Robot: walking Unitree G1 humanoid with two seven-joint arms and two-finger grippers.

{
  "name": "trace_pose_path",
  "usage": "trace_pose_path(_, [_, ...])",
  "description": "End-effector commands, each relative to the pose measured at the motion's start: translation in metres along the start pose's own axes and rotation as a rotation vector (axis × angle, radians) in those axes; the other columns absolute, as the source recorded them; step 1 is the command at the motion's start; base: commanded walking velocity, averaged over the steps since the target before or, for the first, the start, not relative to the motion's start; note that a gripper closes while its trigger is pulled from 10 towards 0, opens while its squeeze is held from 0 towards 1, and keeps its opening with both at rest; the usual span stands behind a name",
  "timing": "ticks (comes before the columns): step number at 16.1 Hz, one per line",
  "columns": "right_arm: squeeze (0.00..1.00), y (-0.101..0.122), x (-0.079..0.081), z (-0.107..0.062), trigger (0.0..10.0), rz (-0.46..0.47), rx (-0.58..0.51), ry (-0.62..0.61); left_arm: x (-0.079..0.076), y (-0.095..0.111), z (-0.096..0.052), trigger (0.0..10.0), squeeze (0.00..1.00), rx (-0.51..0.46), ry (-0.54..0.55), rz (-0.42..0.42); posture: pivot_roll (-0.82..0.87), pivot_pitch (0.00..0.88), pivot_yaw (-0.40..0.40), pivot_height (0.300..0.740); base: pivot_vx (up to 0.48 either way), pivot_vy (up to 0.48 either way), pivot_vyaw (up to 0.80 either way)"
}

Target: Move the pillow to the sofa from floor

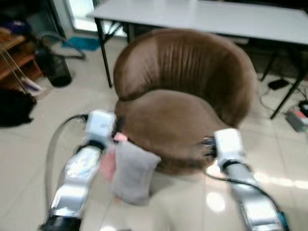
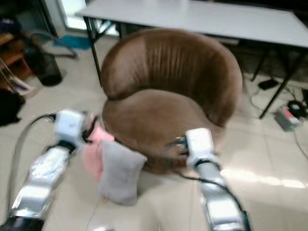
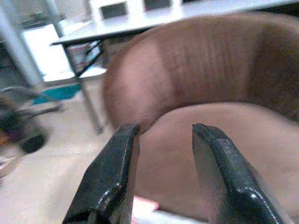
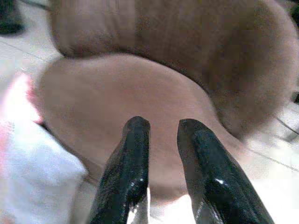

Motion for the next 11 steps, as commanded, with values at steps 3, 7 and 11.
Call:
trace_pose_path(3, [0.0, -0.0068, -0.0132, -0.0019, 10.0, -0.012, 0.024, -0.034, -0.0082, 0.008, 0.0022, 10.0, 0.0, -0.023, -0.025, -0.002, -0.03, 0.012, 0.02, 0.727, 0.341, 0.0, 0.8])
trace_pose_path(7, [0.0, -0.0083, -0.0167, -0.002, 10.0, 0.016, 0.027, -0.056, -0.0088, 0.0086, 0.0019, 10.0, 0.0, -0.022, -0.032, -0.001, -0.03, 0.021, 0.027, 0.727, 0.341, 0.0, 0.12])
trace_pose_path(11, [0.0, -0.0083, -0.0163, -0.001, 10.0, -0.011, 0.025, -0.045, -0.009, 0.0086, 0.0029, 10.0, 0.0, -0.021, -0.034, 0.004, -0.03, 0.023, 0.025, 0.727, 0.338, 0.0, 0.1])
Point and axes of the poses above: a point about 5 cm out from each wrist's last joint towards the gripper, its own z axis pointing out of the wrist towards the gripper, its own y axis along the axis of the wrist's last joint, x = y × z, the point moved 5 cm from there along z, pointing out of the wrist towards the gripper, and after that the axes turned 8 degrees about z, right-handed, at the moved point
